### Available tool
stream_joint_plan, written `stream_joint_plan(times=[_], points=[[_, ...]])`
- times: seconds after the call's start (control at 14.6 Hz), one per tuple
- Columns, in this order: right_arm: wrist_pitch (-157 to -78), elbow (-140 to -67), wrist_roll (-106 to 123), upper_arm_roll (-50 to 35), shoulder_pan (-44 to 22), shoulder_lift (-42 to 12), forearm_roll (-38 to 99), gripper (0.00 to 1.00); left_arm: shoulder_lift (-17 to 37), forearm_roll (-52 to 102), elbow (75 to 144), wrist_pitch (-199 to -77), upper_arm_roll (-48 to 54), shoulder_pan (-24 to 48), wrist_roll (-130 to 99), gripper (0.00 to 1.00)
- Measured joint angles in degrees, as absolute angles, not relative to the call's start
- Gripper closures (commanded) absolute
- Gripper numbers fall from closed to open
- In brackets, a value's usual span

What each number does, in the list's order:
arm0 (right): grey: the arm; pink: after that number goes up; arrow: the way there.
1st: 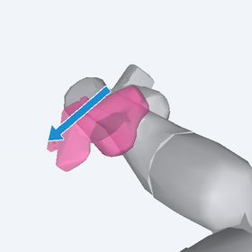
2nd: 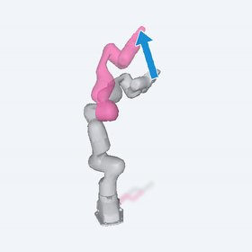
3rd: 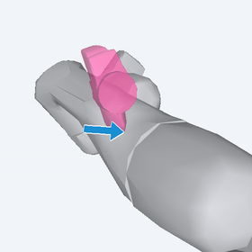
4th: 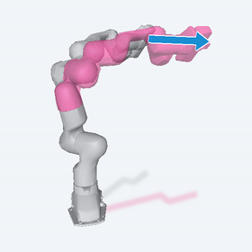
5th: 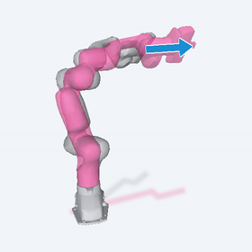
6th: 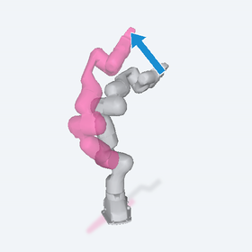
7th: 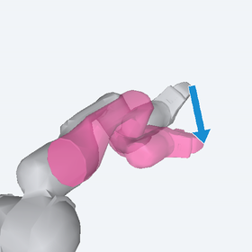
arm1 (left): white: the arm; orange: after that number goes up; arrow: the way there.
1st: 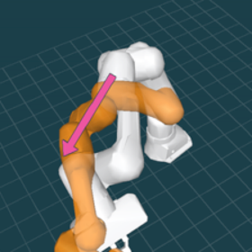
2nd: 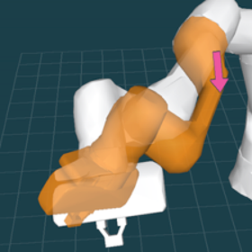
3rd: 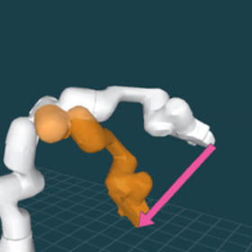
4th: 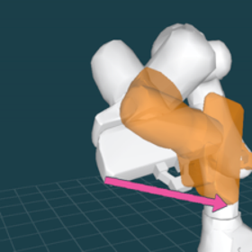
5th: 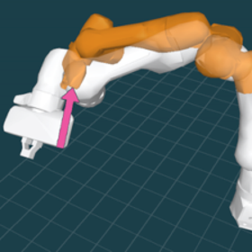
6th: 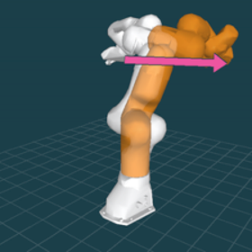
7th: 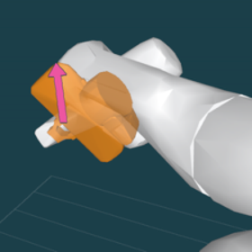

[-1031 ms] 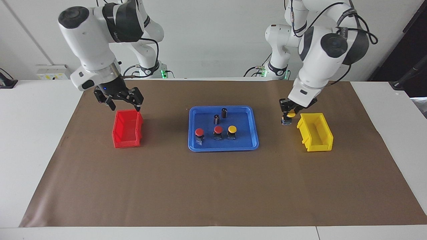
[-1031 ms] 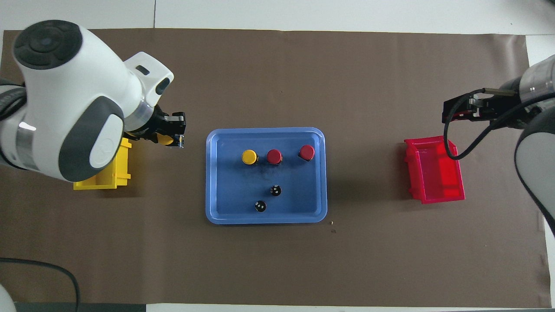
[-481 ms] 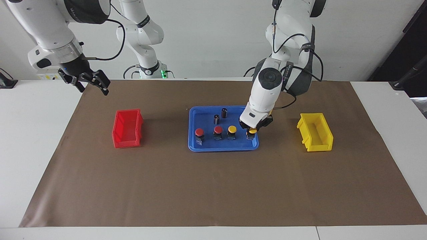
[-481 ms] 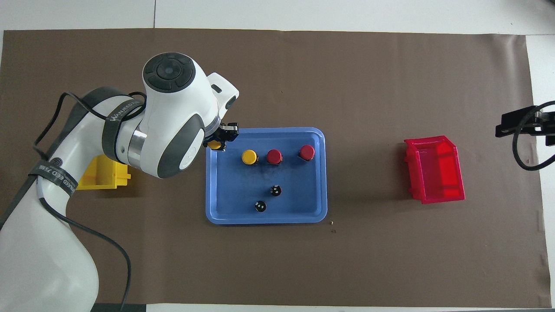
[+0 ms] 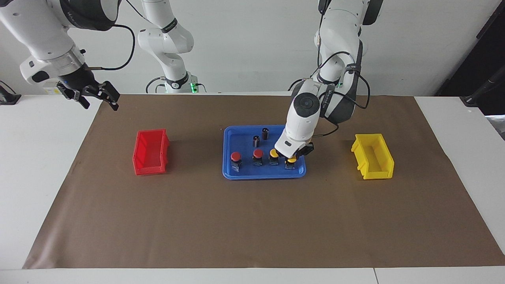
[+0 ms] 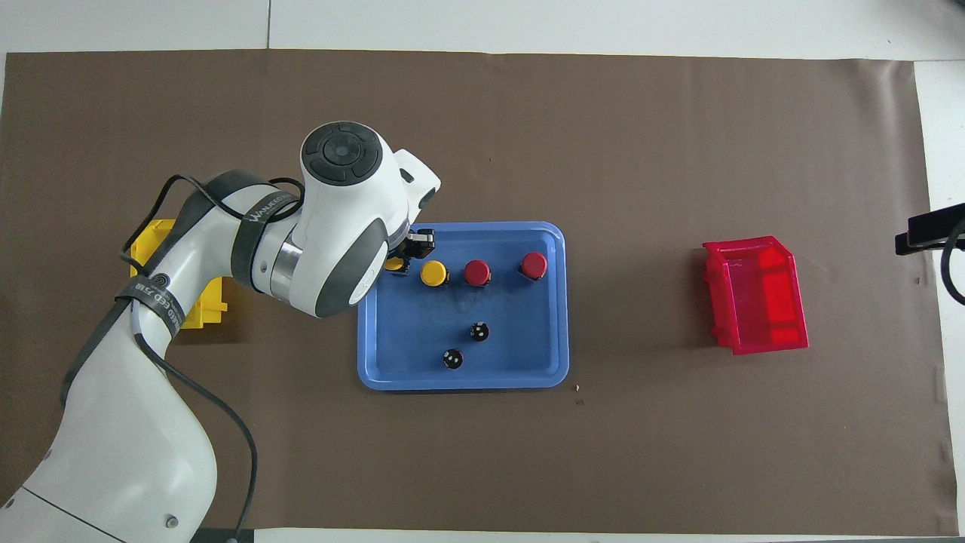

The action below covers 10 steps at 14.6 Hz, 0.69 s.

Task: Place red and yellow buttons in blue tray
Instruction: 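Place yellow in tray with the left gripper while the right gripper withdraws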

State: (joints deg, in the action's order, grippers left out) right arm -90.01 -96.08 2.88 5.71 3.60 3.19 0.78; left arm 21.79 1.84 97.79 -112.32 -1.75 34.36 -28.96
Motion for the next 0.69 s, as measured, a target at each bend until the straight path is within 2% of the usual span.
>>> stream_joint_plan(times=[0.07,0.14,0.21,0.48,0.69], points=[[-90.0,-96.1,3.2,5.8,3.6,3.2,0.8,0.0,21.7,1.8,97.8,-112.4,-1.8,34.4,-29.0,0.66],[-90.0,-96.1,3.2,5.9,3.6,3.2,0.8,0.0,21.7,1.8,97.8,-112.4,-1.8,34.4,-29.0,0.56],[-90.0,-96.1,3.2,5.8,3.6,3.2,0.8,0.0,21.7,1.9,97.8,-112.4,-1.8,34.4,-29.0,0.52],[-90.0,-96.1,3.2,5.7,3.3,3.4,0.8,0.0,21.3,4.5,96.7,-110.9,-2.0,34.3,-29.0,0.48],[-90.0,-96.1,3.2,5.4,3.3,3.4,0.8,0.0,19.4,4.7,93.2,-104.0,-2.8,34.2,-28.9,0.47]])
